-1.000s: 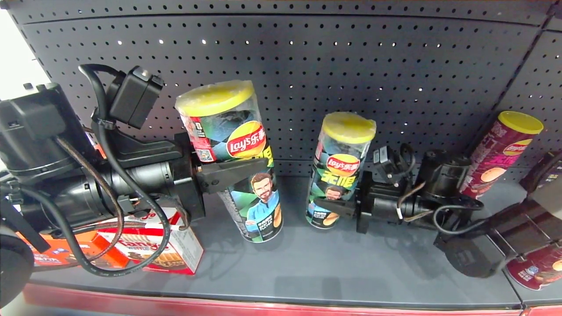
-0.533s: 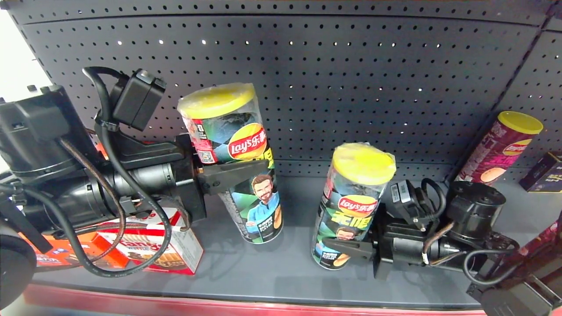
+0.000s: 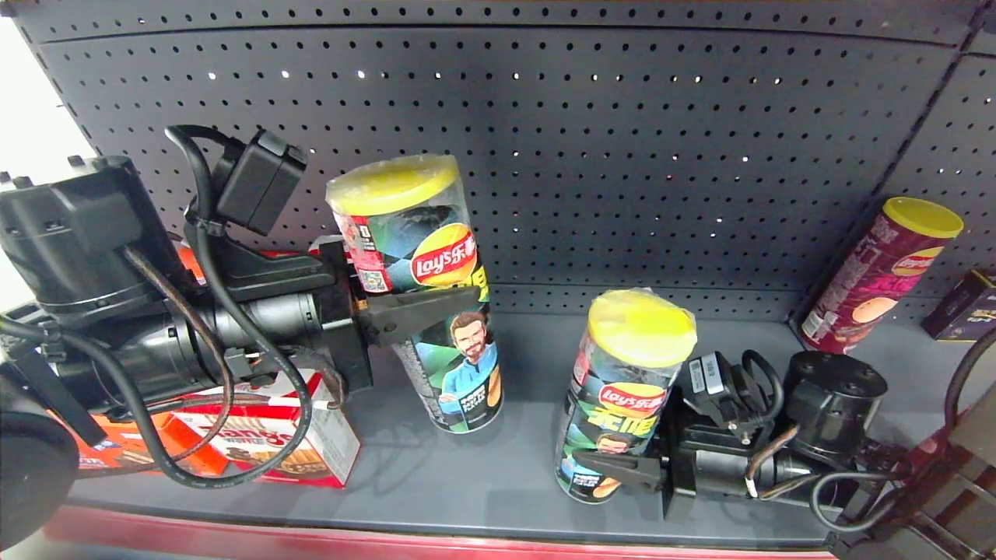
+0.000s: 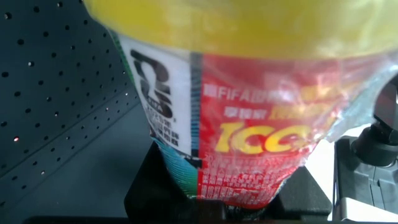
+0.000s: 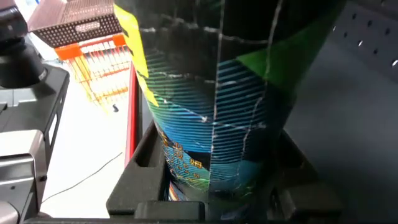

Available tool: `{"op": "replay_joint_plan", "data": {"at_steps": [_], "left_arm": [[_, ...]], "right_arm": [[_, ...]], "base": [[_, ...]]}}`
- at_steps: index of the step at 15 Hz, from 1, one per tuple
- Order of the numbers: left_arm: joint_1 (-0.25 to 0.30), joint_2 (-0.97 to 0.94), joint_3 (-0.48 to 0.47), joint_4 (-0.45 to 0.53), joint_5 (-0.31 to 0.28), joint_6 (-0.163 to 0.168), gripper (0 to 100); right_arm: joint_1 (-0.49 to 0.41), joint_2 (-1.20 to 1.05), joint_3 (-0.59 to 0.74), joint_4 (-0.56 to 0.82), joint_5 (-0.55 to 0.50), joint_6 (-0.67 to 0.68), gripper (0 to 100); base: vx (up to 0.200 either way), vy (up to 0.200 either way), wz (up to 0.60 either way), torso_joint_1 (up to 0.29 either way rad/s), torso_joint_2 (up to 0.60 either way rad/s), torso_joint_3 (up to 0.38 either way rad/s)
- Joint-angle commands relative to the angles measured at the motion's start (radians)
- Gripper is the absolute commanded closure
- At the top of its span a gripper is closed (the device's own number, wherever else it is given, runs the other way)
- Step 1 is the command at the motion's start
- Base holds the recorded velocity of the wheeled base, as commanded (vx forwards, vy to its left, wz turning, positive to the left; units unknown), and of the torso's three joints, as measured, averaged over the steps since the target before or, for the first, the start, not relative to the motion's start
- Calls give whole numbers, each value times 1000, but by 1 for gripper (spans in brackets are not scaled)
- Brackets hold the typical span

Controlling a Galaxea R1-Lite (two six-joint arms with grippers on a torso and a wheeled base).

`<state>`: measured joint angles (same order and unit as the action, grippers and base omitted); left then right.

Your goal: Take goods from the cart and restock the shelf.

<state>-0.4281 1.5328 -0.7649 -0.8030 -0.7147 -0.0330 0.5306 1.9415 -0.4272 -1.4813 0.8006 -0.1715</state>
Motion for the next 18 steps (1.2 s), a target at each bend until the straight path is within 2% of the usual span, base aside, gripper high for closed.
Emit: {"op": "replay_joint_plan", "data": {"at_steps": [1,4,5,10,18], "left_arm": [[0,4,1,-1,0,-1,100],[0,3,3,-1,0,-1,100],[0,3,3,-1,0,-1,100],[-1,0,1,-1,0,-1,100],[-3,-3,7,-1,3,-1,100]], "right_arm": [[0,30,-4,-2,2,0,100],[-3,25,2,-2,2,-2,100],[-1,19,2,-2,0,-2,0],[-12,-44,31,-1,0,-2,0],[-133,-271,173,9,-1,0,0]], "base": [[0,0,0,0,0,0],[0,0,0,0,0,0],[0,0,0,0,0,0],[0,0,0,0,0,0],[0,0,0,0,0,0]]}}
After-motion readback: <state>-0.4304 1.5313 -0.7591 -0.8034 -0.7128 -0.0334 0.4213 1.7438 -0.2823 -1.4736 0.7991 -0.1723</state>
